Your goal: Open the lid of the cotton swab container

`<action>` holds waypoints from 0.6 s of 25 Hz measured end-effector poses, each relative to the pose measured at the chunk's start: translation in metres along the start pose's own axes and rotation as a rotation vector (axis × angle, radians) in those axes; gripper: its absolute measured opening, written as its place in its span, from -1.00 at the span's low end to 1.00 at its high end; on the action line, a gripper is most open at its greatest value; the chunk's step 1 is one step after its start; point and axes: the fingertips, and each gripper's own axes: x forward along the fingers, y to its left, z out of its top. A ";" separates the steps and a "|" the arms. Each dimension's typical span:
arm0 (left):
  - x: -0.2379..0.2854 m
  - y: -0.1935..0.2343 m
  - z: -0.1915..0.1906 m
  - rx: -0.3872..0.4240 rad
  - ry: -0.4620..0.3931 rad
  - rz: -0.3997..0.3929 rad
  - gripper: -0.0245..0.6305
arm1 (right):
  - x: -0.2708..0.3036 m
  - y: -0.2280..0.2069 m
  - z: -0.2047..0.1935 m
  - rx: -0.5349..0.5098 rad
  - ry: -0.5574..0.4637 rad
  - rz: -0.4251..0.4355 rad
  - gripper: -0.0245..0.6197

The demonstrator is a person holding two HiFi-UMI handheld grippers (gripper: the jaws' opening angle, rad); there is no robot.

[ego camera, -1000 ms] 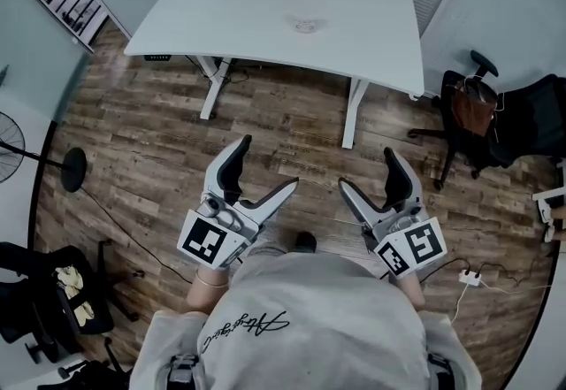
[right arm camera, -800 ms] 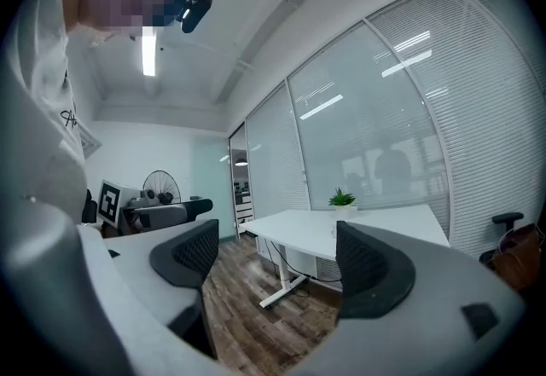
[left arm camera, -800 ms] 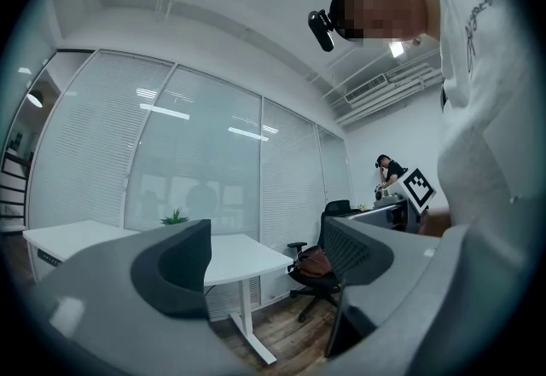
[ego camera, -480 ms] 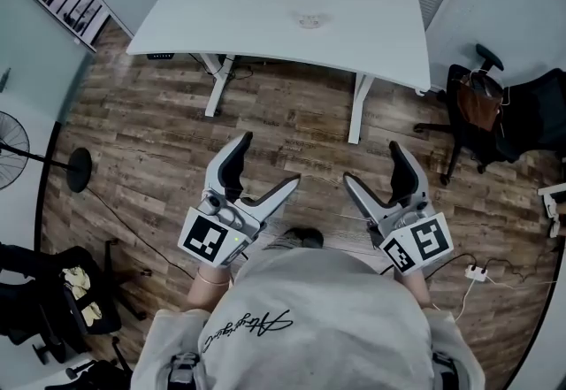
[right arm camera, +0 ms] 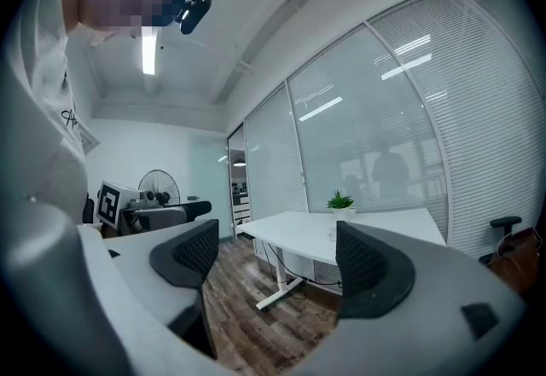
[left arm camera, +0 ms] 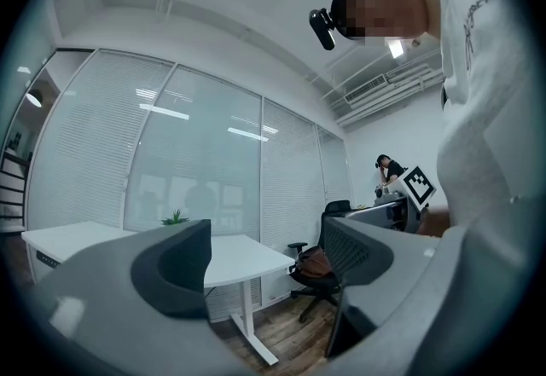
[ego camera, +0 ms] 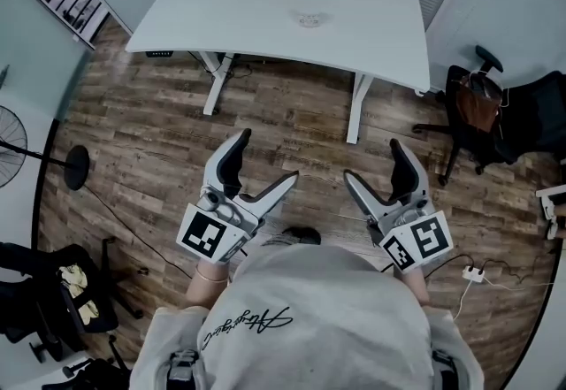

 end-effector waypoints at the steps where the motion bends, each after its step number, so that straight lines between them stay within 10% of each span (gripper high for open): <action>1: 0.001 0.000 0.000 0.003 -0.003 0.000 0.28 | 0.000 -0.002 0.000 -0.002 -0.001 -0.001 0.36; 15: 0.013 0.000 -0.005 -0.012 -0.007 0.037 0.28 | 0.007 -0.024 -0.003 0.007 0.013 0.025 0.36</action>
